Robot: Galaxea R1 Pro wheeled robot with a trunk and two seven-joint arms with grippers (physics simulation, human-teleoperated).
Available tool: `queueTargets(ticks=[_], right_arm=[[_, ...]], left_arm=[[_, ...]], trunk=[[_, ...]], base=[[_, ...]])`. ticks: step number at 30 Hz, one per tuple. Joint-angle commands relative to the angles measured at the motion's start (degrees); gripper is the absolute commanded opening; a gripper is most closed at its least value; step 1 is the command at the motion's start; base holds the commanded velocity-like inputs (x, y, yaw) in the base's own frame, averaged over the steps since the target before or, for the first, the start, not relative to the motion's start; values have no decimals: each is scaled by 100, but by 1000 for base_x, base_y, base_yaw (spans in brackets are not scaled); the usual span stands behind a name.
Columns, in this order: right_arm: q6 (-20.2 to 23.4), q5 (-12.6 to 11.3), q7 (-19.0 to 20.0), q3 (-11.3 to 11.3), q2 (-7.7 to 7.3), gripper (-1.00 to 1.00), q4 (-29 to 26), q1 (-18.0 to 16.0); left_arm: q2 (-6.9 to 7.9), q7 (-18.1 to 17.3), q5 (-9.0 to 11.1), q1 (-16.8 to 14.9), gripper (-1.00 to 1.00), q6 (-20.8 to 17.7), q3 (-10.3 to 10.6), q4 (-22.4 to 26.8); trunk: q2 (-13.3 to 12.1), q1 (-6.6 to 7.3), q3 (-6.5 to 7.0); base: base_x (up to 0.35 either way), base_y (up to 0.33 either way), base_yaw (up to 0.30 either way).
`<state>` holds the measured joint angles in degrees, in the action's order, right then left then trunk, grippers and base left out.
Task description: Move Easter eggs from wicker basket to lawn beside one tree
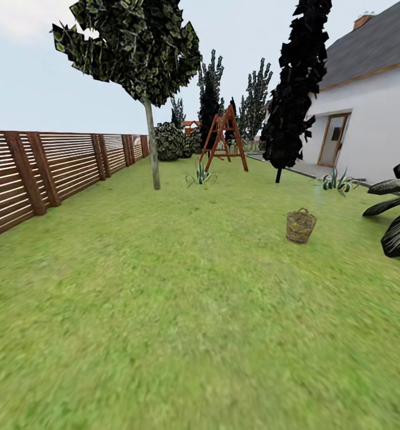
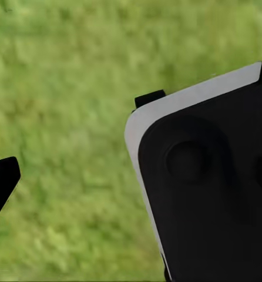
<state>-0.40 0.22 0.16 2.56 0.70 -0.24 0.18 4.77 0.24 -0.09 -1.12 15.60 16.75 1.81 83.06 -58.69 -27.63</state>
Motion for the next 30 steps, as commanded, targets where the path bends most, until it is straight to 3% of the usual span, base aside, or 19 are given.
queueTargets(ticks=[1, 13, 30], right_arm=[[-4, 3, 2, 25, 1, 100, -2, 0], [-4, 3, 2, 25, 1, 100, -2, 0], [-4, 2, 2, 25, 1, 100, -2, 0]], left_arm=[[-3, 3, -2, -3, 100, 13, 22, -3], [-122, 3, -8, -6, 100, -33, 31, 3], [-79, 3, 1, -9, 100, -12, 29, 1]], trunk=[[2, -3, -4], [2, -3, -4], [2, -3, -4]], base=[[337, 0, 0], [338, 0, 0], [338, 0, 0]])
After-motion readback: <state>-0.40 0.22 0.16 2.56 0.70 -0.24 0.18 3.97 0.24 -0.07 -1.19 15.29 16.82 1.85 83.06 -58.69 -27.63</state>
